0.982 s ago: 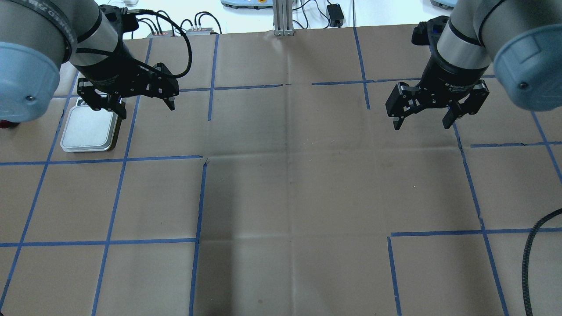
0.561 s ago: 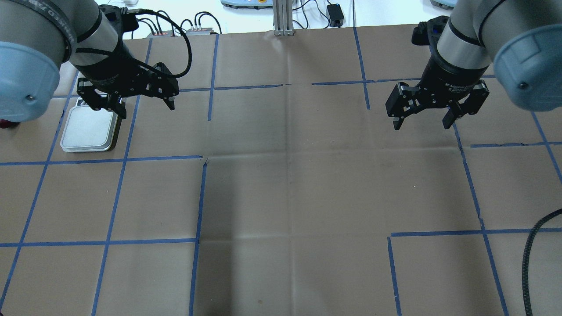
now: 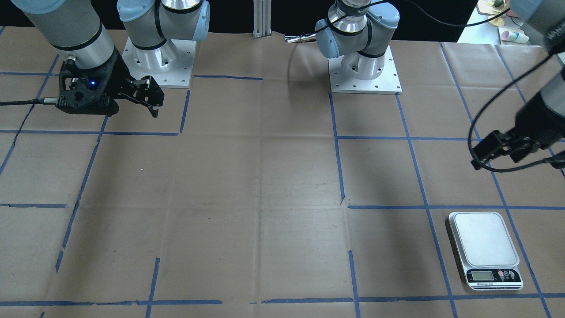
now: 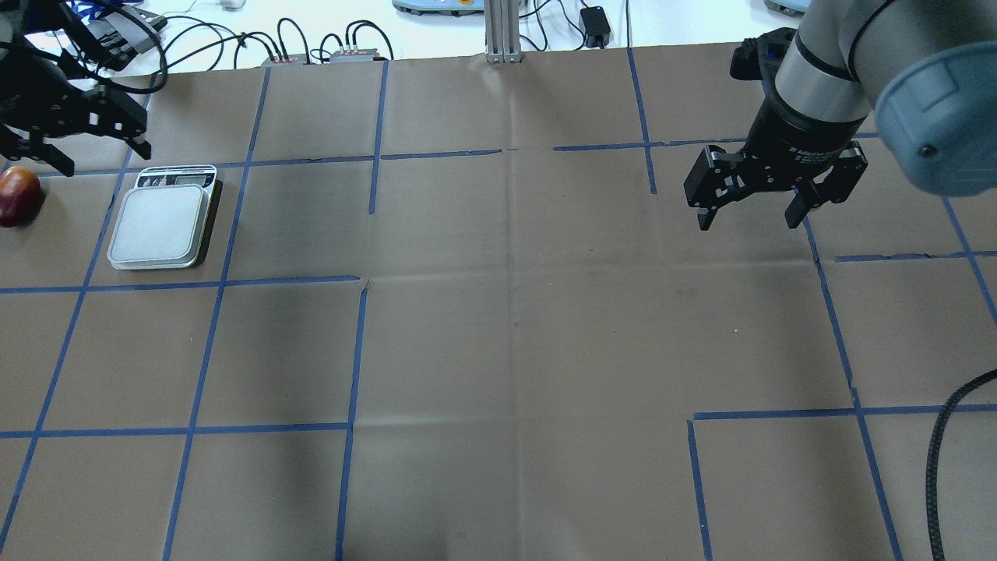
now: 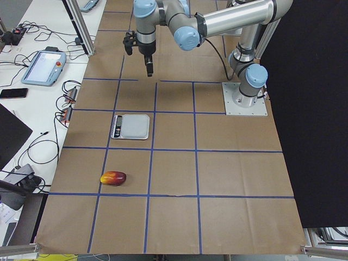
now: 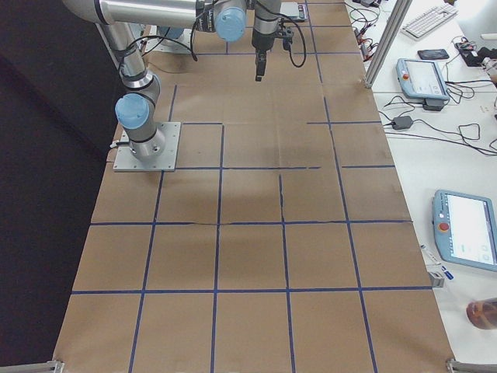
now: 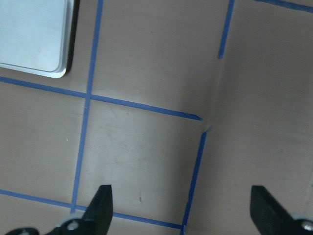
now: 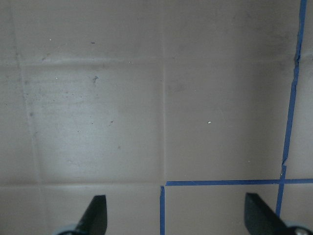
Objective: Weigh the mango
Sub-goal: 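Move the left gripper toward the red-yellow mango beside the scale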
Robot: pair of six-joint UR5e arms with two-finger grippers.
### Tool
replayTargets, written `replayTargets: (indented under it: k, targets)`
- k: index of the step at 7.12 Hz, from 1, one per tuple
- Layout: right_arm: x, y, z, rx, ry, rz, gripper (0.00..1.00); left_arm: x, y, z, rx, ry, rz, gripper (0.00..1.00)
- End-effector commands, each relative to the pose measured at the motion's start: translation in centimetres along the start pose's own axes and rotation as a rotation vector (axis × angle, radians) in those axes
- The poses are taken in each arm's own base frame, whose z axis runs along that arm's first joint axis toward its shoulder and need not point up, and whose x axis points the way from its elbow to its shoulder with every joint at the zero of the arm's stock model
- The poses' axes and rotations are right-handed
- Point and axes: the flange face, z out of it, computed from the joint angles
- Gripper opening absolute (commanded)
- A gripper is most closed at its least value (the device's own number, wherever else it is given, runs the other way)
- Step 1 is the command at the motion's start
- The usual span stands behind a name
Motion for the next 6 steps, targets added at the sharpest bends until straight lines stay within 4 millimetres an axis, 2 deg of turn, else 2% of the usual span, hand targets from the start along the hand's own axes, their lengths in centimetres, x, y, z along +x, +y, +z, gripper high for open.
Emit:
replayTargets:
  k: [1, 2, 3, 4, 5, 6]
  targets:
    - [0.0, 0.0, 0.0, 0.000, 0.000, 0.000, 1.00, -16.1, -8.0, 4.7, 0.003, -0.006, 0.059, 0.99]
    - [0.0, 0.0, 0.0, 0.000, 0.000, 0.000, 1.00, -21.8, -11.4, 5.8, 0.045, 0.005, 0.076, 0.99]
    - [0.0, 0.0, 0.0, 0.000, 0.000, 0.000, 1.00, -26.0, -14.3, 7.5, 0.062, 0.001, 0.089, 0.99]
    - [0.0, 0.0, 0.0, 0.000, 0.000, 0.000, 1.00, -28.9, -16.7, 10.5, 0.061, 0.000, 0.109, 0.99]
    - [0.0, 0.0, 0.0, 0.000, 0.000, 0.000, 1.00, -32.0, -17.9, 14.0, 0.056, -0.001, 0.116, 0.99]
    - [0.0, 0.0, 0.0, 0.000, 0.000, 0.000, 1.00, -34.5, -18.8, 16.7, 0.061, -0.005, 0.124, 0.99]
